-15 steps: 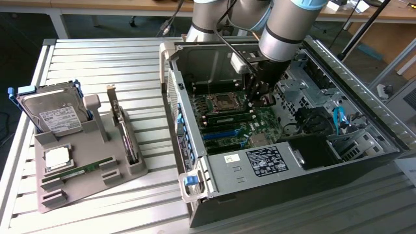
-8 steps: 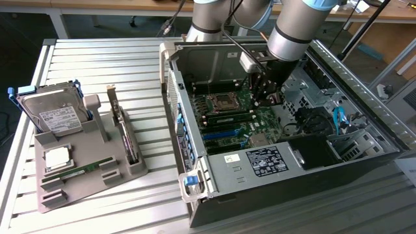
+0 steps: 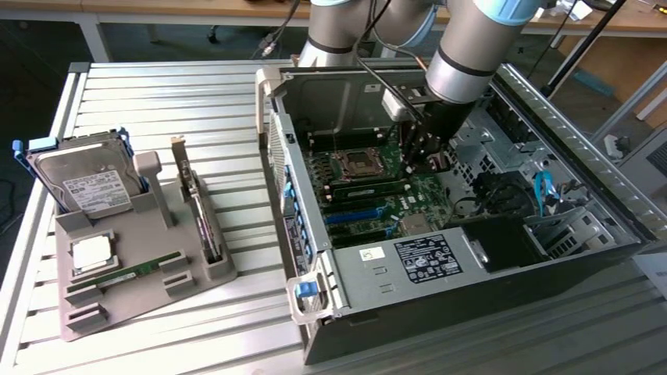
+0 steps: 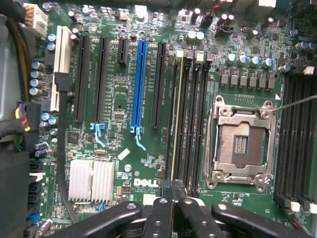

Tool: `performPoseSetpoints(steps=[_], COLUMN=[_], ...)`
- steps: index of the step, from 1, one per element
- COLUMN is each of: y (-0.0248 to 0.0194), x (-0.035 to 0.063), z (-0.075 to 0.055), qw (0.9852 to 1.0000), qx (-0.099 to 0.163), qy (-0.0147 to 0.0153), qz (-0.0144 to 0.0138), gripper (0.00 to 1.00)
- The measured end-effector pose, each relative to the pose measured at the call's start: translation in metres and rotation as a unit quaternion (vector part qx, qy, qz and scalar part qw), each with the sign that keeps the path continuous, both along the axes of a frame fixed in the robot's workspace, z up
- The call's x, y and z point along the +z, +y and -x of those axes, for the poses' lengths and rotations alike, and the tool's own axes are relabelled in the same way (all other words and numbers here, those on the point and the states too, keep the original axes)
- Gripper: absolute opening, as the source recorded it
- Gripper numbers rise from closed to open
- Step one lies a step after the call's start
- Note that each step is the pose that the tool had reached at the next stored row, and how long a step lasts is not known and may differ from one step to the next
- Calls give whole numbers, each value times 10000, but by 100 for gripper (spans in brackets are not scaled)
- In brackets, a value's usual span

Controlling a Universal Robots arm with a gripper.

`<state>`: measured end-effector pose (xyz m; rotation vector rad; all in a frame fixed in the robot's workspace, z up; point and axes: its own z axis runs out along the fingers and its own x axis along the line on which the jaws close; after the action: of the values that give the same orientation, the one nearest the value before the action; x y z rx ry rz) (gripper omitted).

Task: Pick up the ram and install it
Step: 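Press down the ram until it locks into place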

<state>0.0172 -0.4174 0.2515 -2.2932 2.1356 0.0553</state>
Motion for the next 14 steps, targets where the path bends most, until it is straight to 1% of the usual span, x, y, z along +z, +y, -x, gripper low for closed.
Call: performPoseSetpoints(steps=[5,9,14], y=[11,27,29], x=[-43,-69,-92], z=[0,-26,-42], qw=[9997,9997,9997], qx=[-263,-264,-264], qy=[0,0,0], qz=[1,0,-1], gripper=[11,11,11])
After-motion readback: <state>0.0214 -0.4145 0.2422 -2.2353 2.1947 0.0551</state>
